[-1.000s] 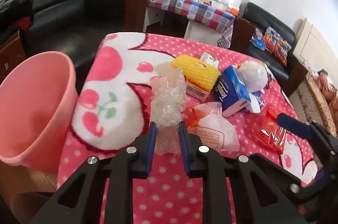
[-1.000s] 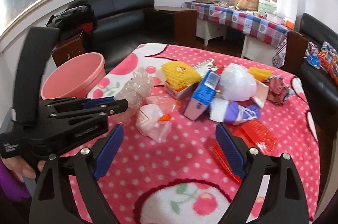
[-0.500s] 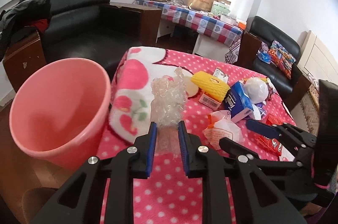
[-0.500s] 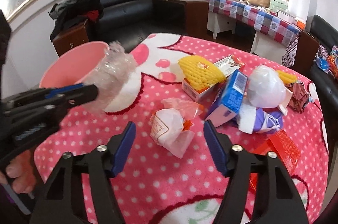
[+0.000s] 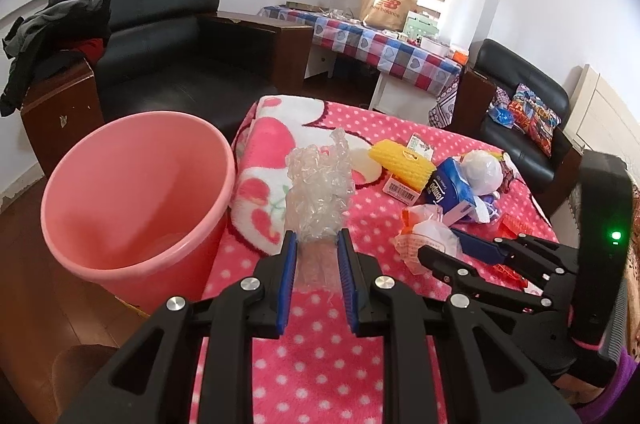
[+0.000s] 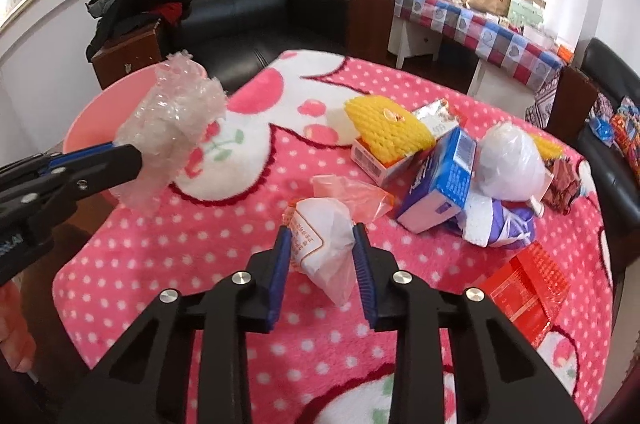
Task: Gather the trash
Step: 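Carry both items over the pink bucket and open both grippers to drop them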
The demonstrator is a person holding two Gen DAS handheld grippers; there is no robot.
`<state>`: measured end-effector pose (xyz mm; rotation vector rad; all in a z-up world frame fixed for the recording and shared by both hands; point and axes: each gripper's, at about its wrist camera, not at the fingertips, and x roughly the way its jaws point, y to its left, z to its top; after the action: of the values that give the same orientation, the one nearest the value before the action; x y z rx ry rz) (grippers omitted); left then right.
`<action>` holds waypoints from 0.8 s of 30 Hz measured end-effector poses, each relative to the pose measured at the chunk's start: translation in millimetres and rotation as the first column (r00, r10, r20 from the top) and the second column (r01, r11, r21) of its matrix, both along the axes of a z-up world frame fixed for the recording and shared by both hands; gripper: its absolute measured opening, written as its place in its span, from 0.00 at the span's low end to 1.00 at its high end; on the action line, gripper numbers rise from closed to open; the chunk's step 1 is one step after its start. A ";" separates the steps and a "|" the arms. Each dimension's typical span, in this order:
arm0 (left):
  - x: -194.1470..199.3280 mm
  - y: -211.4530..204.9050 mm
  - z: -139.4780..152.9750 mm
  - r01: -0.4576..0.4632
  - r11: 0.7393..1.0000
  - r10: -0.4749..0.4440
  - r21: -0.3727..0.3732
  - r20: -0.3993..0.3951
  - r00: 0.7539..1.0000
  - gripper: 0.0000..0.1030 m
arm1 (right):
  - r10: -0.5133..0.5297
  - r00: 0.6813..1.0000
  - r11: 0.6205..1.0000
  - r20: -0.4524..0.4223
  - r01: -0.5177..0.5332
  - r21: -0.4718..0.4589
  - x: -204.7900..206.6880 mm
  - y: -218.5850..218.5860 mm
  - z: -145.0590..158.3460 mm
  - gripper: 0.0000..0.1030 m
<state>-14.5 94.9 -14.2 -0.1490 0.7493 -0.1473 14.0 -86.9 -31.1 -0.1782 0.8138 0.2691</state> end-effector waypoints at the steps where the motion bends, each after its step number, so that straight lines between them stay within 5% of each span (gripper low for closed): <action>1: -2.4 1.2 1.2 -0.003 1.000 0.003 -0.001 0.003 1.000 0.19 | 0.003 1.000 1.000 0.011 -0.003 0.001 -1.9 1.6 4.6 0.31; 24: -35.2 90.4 28.1 -0.250 0.968 0.249 0.012 0.069 0.966 0.19 | 0.175 0.975 0.984 0.140 -0.177 0.001 6.4 102.9 57.3 0.31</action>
<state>-49.6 185.3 14.0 -0.2164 0.6591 0.0949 20.4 16.0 26.2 -0.2543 0.6582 0.4243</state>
